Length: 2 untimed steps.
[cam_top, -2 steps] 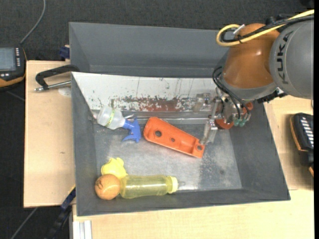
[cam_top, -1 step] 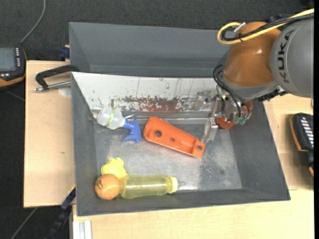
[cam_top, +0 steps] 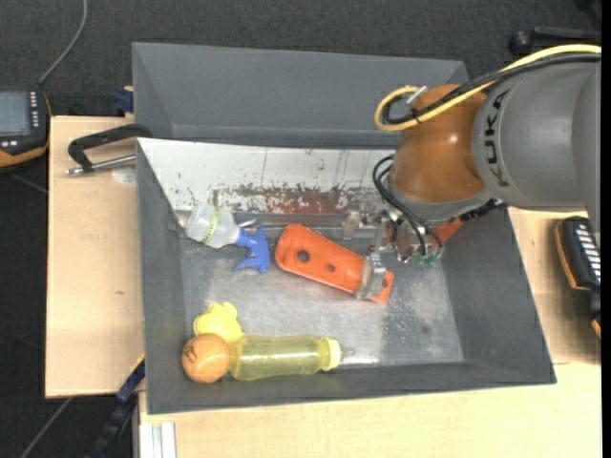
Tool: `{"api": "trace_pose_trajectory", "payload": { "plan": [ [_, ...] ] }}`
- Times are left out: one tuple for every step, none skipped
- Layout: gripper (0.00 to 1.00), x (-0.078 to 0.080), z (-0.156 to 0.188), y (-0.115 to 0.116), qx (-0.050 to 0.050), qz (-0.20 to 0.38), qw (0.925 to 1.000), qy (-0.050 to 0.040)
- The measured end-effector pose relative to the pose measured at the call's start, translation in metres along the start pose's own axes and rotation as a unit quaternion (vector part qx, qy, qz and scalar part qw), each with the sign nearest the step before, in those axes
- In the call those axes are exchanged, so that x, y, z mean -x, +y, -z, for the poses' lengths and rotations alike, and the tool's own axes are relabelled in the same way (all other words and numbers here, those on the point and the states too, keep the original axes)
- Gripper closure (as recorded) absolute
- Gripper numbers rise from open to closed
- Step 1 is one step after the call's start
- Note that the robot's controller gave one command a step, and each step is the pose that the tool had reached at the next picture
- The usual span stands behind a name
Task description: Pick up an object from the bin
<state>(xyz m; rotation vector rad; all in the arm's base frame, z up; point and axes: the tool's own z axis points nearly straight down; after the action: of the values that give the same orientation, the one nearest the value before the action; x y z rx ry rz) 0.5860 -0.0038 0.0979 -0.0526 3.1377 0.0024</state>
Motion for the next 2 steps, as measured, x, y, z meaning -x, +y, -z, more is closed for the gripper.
{"api": "trace_pose_trajectory", "payload": {
  "plan": [
    [1.00,-0.0236,-0.0028,0.0123,0.000,-0.044,0.9990,-0.0001],
    [1.00,-0.0237,-0.0030,0.0123,0.000,-0.044,0.9990,0.0000]
  ]
}}
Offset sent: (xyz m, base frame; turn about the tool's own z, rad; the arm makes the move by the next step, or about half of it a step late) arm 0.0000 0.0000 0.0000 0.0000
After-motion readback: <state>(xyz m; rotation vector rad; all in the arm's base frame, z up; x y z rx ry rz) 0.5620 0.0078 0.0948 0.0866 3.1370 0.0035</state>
